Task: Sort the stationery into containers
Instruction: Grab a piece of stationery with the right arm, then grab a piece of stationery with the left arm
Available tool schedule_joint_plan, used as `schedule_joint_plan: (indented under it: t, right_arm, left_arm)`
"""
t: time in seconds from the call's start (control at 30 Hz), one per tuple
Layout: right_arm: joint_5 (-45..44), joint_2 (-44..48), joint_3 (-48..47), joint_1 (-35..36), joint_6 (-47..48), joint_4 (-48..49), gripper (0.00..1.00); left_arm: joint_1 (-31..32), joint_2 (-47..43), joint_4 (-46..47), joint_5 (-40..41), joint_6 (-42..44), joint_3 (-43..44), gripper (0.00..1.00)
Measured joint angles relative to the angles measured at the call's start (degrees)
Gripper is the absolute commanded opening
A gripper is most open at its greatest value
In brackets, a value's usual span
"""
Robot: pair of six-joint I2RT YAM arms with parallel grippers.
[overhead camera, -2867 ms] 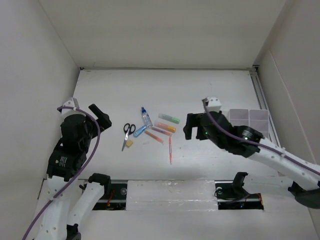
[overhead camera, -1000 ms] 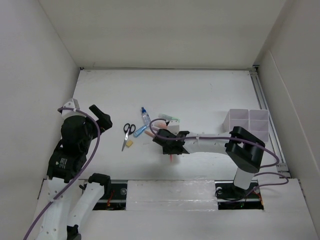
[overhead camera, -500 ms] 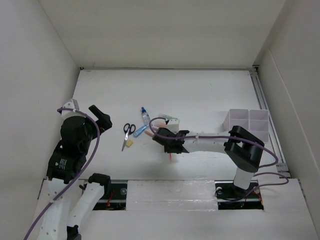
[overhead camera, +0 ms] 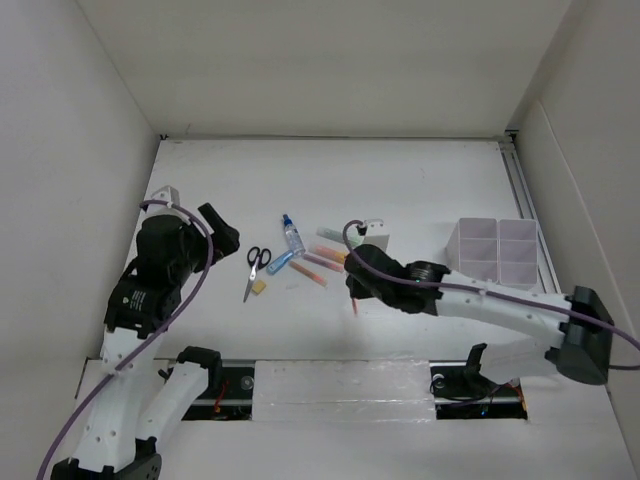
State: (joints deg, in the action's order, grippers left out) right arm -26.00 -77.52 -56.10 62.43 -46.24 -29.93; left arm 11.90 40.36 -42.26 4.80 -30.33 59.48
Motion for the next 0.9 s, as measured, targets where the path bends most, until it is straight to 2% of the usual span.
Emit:
schedule_joint_plan:
  t: [0.17, 0.33, 0.43, 0.57, 0.6, 0.7, 0.77, 0.9]
  right_arm:
    - [-1.5, 12.6, -0.2, 1.4, 6.9, 1.9, 0.00]
    - [-6.6, 18.7, -2.6, 1.4, 10.0, -2.0, 0.00]
    - [-8.7, 20.9, -3.2, 1.4, 10.7, -4.0, 0.00]
    - [-11.3, 25.2, -3.1, 1.4, 11.1, -5.8, 0.00]
    - [-11.7, 26.3, -3.0, 1.4, 11.1, -5.9, 0.00]
    - [-13.0, 28.7, -3.0, 1.4, 11.6, -5.8, 0.00]
    - [-13.6, 29.2, -3.0, 1.4, 11.6, -5.8, 0.00]
    - [-14.5, 28.9, -3.0, 1.4, 11.8, -6.2, 0.00]
  left_arm:
    - [0.0, 1.3, 4.1, -8.3, -4.7, -2.7, 1.00]
    - [0.0, 3.0, 6.7, -12.2, -14.4, -8.5, 0.99]
    - [0.0, 5.0, 6.4, -11.4, -22.3, -10.9, 0.95]
    - [0.0, 5.9, 6.2, -8.6, -30.1, -11.9, 0.95]
    - [0.0, 6.8, 6.4, -8.3, -31.9, -11.9, 1.00]
    - [0.5, 11.4, 7.1, -7.9, -35.7, -11.8, 1.00]
    - [3.9, 16.0, 5.9, -5.0, -38.4, -10.0, 1.00]
    - [14.9, 29.2, 1.7, 1.1, -43.0, 1.5, 1.00]
